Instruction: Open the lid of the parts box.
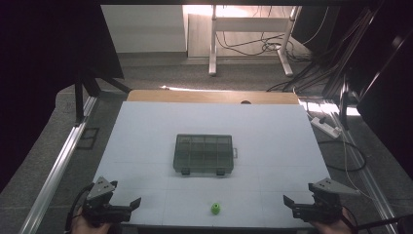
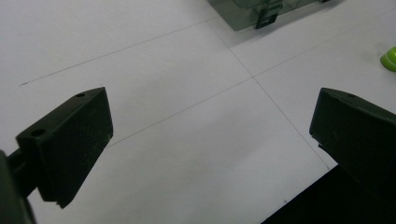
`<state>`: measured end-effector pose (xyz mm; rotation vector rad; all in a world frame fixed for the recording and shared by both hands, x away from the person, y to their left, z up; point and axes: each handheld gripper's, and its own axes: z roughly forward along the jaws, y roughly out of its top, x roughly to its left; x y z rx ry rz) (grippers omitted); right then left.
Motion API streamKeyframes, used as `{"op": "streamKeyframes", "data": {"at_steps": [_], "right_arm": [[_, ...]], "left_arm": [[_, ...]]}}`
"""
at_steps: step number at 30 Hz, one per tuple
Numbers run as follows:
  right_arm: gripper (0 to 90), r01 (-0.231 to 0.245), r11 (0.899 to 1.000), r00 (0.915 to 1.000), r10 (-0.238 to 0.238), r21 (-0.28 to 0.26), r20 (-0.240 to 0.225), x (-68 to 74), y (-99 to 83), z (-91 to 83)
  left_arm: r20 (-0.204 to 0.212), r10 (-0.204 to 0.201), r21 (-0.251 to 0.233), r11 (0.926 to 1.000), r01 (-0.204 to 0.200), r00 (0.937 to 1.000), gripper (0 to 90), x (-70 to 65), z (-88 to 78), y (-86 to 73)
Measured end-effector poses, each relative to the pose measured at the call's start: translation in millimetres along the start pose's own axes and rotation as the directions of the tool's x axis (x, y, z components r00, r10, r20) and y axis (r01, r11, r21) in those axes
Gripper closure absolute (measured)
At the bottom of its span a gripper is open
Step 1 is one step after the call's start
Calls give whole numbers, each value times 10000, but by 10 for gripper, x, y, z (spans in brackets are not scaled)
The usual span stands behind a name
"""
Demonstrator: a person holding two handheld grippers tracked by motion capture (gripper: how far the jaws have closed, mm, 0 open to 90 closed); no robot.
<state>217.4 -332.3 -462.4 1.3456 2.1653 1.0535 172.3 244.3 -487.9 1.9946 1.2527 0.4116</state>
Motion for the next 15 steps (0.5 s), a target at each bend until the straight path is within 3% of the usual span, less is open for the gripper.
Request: {"op": "streamKeyframes", "data": {"at_steps": [15], "right_arm": [[0,251,9997,9996,-250,72,-151,17,6,14]], "left_arm": [[94,-186,-16,9998,186,9998,0,16,-5,-8]]}}
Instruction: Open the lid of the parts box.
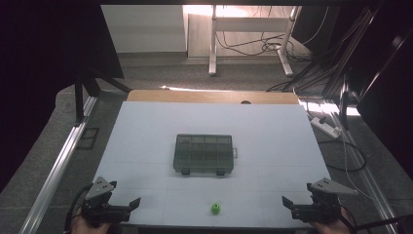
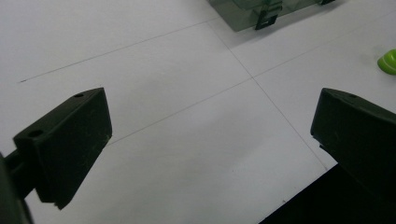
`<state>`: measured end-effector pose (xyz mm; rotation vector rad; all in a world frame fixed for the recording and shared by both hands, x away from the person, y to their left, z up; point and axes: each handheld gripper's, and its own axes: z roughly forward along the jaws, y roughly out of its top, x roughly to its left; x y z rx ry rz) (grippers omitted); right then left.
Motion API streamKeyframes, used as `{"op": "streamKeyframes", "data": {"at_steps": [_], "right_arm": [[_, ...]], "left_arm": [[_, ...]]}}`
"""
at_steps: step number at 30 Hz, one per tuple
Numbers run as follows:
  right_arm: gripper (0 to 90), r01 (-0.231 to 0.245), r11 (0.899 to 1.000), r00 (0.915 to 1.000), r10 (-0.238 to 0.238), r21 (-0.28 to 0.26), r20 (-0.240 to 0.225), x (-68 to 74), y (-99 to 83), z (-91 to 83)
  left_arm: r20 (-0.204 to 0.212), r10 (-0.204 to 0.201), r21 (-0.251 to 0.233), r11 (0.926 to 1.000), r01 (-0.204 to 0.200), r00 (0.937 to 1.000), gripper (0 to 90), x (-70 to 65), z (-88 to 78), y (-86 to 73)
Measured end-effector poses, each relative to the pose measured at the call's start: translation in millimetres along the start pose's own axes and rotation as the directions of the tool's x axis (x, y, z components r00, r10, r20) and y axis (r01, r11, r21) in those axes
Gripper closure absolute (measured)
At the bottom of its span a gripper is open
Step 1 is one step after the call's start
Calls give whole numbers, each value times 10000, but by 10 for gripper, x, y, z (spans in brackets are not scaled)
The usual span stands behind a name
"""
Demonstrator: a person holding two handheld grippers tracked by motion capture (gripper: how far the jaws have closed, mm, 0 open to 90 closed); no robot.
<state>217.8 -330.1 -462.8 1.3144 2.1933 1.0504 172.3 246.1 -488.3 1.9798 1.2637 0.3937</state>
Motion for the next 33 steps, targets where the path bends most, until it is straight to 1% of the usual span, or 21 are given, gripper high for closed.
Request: {"op": "streamKeyframes", "data": {"at_steps": [3,11,13,20,23,24,26,32,33], "right_arm": [[0,26,10000,10000,-26,21,-30,4,1,2],[0,129,9999,9999,-129,102,-60,11,4,9],[0,217,9997,9998,-217,120,-44,16,6,7],[0,401,9992,9988,-399,59,-274,35,17,13],[0,396,9992,9980,-399,-63,-492,42,50,24],[0,493,9987,9973,-497,-89,-531,49,66,32],[0,569,9983,9966,-573,-81,-591,54,79,40],[0,711,9973,9942,-722,-162,-801,48,121,62],[0,774,9969,9935,-786,-168,-825,47,130,68]], "left_arm": [[2,35,24,10000,-35,10000,0,2,2,2],[68,-27,39,10000,27,10000,0,5,8,3],[114,-59,94,9999,58,9999,0,12,8,6],[337,-82,70,9999,80,9994,0,25,13,16],[437,36,-51,10000,-34,9990,0,39,23,35],[473,135,-114,9999,-130,9988,0,45,26,41],[470,203,-158,9997,-196,9987,0,51,29,49],[520,301,-170,9994,-292,9982,0,58,47,77],[532,377,-160,9992,-369,9979,0,57,54,85]]}}
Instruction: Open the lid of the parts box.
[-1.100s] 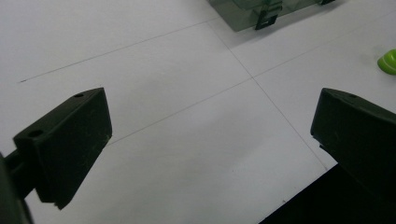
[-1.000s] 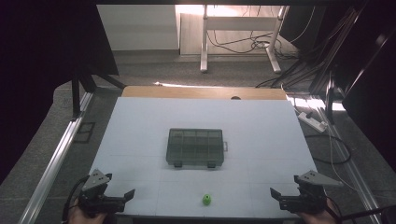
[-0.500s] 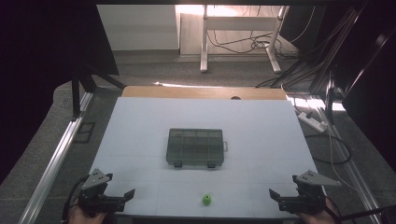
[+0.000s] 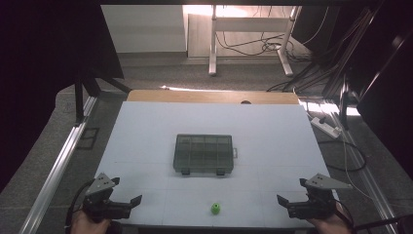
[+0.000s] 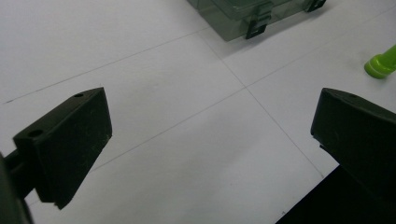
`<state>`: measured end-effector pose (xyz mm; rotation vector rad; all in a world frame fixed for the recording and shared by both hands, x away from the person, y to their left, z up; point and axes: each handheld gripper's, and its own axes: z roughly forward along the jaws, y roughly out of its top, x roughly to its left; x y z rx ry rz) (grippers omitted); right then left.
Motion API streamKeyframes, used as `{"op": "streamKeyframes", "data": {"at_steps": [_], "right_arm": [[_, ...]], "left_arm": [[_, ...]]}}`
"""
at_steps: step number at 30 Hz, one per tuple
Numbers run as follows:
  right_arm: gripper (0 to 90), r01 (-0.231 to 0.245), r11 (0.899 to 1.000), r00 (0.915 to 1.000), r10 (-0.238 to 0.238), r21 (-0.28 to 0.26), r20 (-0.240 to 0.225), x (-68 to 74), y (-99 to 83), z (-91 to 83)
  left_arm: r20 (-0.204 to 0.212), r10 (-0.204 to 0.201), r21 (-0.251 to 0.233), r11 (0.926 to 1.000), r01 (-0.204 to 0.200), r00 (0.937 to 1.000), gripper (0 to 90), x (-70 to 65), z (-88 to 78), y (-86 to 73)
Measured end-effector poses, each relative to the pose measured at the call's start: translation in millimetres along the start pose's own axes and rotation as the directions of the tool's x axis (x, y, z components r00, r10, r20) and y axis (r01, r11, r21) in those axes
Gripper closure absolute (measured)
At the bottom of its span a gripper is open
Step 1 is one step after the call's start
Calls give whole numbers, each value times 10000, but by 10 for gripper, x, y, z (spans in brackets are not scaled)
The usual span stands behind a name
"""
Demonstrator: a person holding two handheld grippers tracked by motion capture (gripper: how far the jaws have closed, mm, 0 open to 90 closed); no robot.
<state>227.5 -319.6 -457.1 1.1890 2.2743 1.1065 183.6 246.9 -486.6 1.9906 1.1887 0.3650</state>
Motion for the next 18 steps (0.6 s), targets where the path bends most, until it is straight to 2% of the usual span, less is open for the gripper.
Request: {"op": "streamKeyframes", "data": {"at_steps": [3,8,11,12,18], "right_arm": [[0,108,9999,9999,-108,34,-77,1,17,24],[0,74,10000,9995,-73,54,-300,-28,60,67],[0,221,9997,9991,-218,78,-375,-43,100,99],[0,276,9996,9989,-272,116,-377,-47,116,109],[0,402,9990,9982,-392,217,-454,-50,175,153]], "left_arm": [[-88,167,49,9998,-167,9998,0,-5,27,22],[188,127,-148,9998,-124,9997,0,16,60,75],[768,447,-459,9981,-412,9960,0,24,95,103],[841,539,-465,9977,-501,9950,0,20,113,110],[754,780,-253,9968,-763,9941,0,18,172,146]]}}
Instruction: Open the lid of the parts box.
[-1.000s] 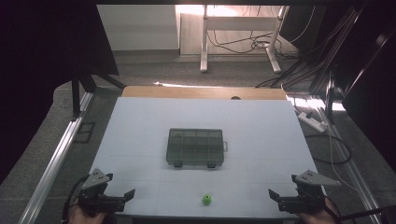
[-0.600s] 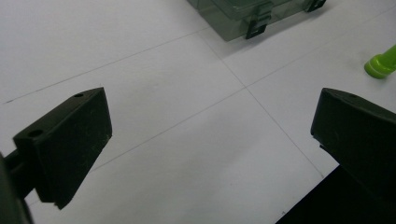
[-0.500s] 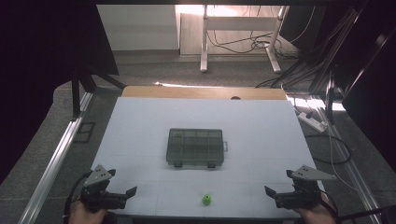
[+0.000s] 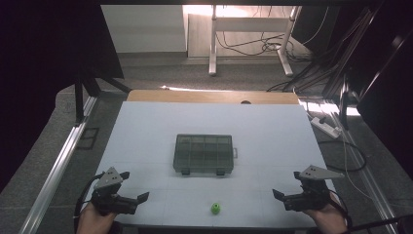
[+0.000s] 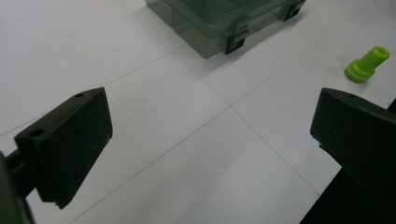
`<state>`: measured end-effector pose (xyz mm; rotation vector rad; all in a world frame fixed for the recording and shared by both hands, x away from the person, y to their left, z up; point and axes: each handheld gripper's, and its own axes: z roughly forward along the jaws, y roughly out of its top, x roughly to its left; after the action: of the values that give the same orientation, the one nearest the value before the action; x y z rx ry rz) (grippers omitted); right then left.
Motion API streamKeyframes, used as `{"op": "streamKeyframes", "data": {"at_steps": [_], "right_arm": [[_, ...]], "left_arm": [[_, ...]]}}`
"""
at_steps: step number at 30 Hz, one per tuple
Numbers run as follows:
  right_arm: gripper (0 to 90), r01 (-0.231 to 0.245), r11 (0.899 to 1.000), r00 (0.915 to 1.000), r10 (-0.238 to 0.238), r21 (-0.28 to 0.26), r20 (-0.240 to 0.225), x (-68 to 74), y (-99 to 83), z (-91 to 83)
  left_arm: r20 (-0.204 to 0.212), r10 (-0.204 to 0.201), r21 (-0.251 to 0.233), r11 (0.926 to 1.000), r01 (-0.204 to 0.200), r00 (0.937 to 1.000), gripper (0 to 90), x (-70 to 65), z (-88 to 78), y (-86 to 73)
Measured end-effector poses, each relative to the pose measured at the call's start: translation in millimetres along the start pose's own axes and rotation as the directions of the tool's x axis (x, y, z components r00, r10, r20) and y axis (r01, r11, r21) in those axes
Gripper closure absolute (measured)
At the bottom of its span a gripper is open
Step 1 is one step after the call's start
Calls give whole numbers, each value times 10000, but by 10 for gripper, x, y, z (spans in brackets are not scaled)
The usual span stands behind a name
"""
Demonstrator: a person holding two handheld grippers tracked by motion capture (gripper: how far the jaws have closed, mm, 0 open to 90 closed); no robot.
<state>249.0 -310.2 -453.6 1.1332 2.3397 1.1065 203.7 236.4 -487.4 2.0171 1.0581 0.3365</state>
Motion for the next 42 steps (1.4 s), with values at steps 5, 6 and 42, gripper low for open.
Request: {"op": "streamKeyframes", "data": {"at_steps": [5,6,42], "right_arm": [[0,128,9999,9999,-128,-16,-102,5,43,30],[0,151,9999,9998,-151,-30,-92,7,51,36],[0,89,9999,9960,-76,146,-893,70,391,410]], "left_arm": [[-118,-165,-110,9998,163,9998,0,28,17,58],[-164,-116,-101,9999,114,9998,0,36,31,73],[251,-185,-160,9997,189,9995,0,112,460,564]]}}
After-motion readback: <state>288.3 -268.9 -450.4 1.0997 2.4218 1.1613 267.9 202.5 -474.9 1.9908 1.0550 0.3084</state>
